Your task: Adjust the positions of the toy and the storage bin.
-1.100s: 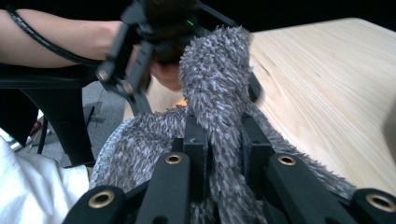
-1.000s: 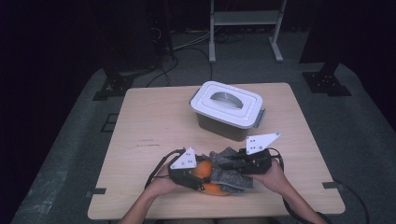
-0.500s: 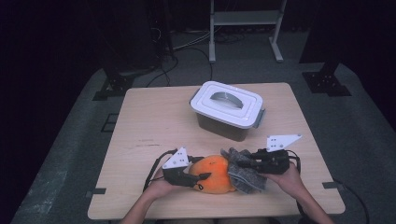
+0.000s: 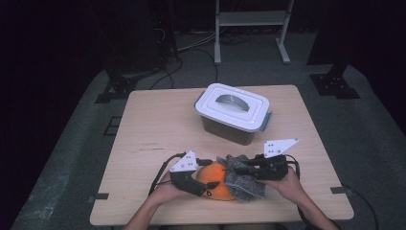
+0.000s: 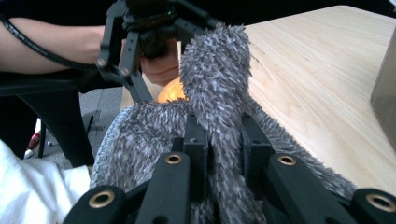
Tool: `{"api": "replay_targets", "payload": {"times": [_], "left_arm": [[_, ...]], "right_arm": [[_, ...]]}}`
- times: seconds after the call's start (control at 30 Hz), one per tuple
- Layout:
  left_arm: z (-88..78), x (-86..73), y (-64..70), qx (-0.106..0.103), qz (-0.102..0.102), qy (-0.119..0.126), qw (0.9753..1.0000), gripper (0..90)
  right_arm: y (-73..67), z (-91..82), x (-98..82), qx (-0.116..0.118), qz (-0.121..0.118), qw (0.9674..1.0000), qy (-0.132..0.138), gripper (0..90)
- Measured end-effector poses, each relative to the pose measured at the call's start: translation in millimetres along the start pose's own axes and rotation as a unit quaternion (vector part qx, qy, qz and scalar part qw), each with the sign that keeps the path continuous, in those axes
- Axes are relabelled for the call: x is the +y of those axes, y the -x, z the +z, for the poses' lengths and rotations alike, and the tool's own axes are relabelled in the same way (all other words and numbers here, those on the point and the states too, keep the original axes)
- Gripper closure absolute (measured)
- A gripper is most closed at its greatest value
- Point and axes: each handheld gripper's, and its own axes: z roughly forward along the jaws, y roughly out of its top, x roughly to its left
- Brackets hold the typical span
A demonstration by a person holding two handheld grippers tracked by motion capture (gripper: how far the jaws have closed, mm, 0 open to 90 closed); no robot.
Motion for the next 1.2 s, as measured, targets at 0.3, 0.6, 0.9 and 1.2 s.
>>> {"api": "replay_targets", "payload": {"times": [0.3, 0.6, 0.9, 1.2], "left_arm": [[5.3, -0.2, 1.4, 0.017, 0.035, 0.004, 0.9992, 40.9], [14.7, 9.5, 7.0, 0.074, 0.093, 0.028, 0.9925, 44.7], [6.8, 4.6, -11.4, 0.023, -0.009, 0.032, 0.9992, 8.2], [8.2, -2.1, -3.8, 0.021, 0.019, 0.006, 0.9996, 32.4]], "right_arm": [[3.4, -8.8, 3.6, -0.009, -0.001, 0.9999, -0.007, 76.3], [14.0, -18.3, 29.2, -0.031, -0.009, 0.9992, 0.023, 76.3], [16.3, -3.2, 6.1, -0.017, 0.009, 0.9998, 0.010, 76.2], [-1.9, 5.2, 16.5, -0.007, -0.027, 0.9996, -0.005, 76.2]]}}
